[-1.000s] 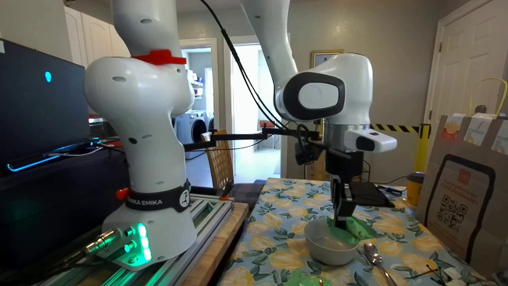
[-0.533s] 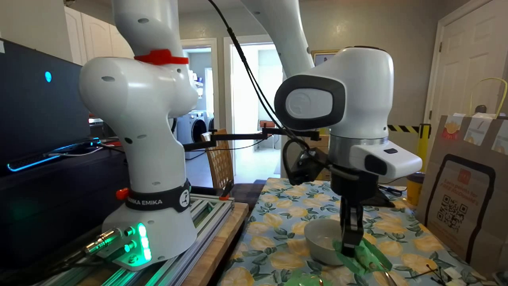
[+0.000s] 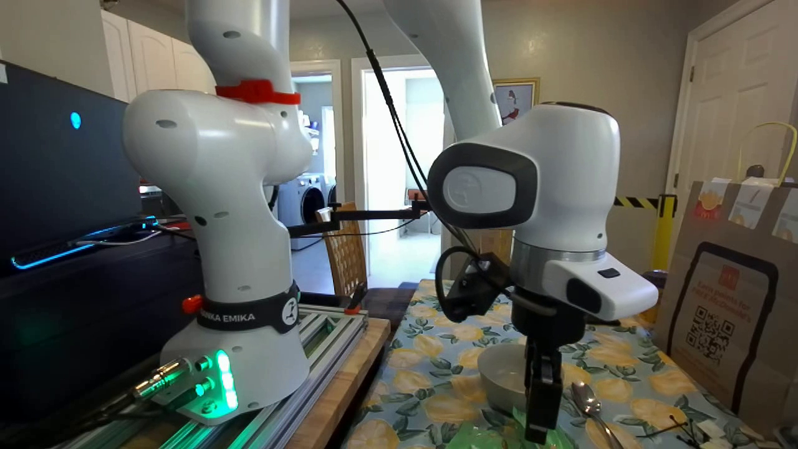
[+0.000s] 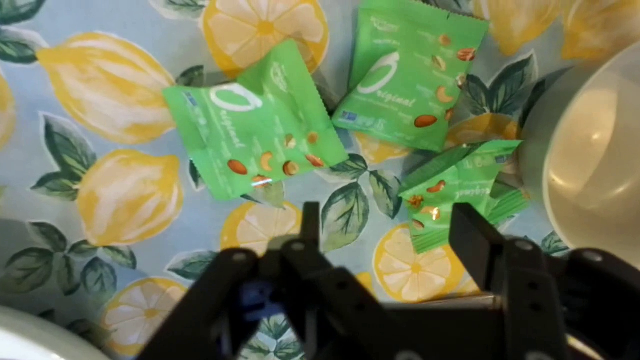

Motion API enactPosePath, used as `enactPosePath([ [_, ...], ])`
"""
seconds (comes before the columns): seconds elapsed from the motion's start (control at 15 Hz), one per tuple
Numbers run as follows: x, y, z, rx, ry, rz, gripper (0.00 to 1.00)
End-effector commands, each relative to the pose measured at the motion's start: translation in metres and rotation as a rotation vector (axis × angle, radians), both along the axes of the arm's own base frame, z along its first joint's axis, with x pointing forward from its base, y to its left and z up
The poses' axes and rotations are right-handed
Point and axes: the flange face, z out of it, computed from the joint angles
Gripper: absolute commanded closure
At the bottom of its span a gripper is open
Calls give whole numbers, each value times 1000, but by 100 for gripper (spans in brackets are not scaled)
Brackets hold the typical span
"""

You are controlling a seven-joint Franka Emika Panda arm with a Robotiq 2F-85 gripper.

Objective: Remove the green sachet from the bowl, then put another green sachet in the bowl

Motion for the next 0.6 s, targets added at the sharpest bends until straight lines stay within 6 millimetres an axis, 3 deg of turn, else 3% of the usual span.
enactPosePath([
  [0.0,1,-2,-6,13,-11,-2,1],
  [0.2,-7,3,-14,53,51,-92,0],
  [0.53,-22,2,-49,21,202,-43,0],
])
